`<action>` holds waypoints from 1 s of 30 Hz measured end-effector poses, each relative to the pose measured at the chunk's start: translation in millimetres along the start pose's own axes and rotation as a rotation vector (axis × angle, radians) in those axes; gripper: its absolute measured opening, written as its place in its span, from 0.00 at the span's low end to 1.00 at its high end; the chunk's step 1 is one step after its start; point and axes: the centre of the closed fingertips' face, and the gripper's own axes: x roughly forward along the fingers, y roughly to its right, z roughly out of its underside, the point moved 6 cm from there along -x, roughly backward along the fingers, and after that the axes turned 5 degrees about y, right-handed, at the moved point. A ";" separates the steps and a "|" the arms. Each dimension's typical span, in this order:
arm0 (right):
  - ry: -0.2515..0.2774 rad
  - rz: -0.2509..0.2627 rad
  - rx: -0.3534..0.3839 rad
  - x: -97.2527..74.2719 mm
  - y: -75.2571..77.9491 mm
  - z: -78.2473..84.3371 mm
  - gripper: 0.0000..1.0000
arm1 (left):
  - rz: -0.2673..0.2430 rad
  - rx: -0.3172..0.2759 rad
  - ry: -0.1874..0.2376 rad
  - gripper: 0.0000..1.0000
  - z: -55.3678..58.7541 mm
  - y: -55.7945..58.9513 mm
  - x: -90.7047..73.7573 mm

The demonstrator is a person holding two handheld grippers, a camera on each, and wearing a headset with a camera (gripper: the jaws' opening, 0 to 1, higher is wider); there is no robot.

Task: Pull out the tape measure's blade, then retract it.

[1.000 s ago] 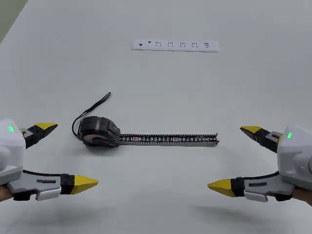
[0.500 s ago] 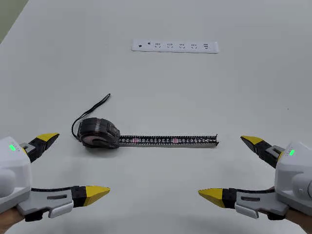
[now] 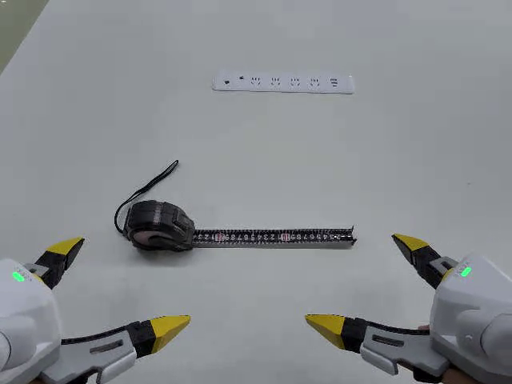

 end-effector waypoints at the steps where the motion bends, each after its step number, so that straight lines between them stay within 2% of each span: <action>1: 0.001 0.002 -0.002 -0.1 -1.6 -0.4 0.98 | -0.009 0.000 0.000 1.00 0.3 1.0 0.2; 6: -0.004 0.028 0.014 -3.4 -9.7 1.3 0.97 | -0.040 -0.032 0.014 1.00 0.8 6.1 1.4; 12: -0.018 0.017 0.041 -7.5 -17.2 5.6 0.96 | -0.058 -0.038 0.023 1.00 1.2 9.3 -1.0; 23: -0.008 0.039 0.085 -11.3 -21.2 5.5 0.96 | -0.079 -0.053 0.046 1.00 -1.7 12.0 -2.8; 30: -0.009 0.043 0.075 -12.4 -18.3 5.5 0.96 | -0.085 -0.071 0.040 1.00 -0.6 12.7 -2.3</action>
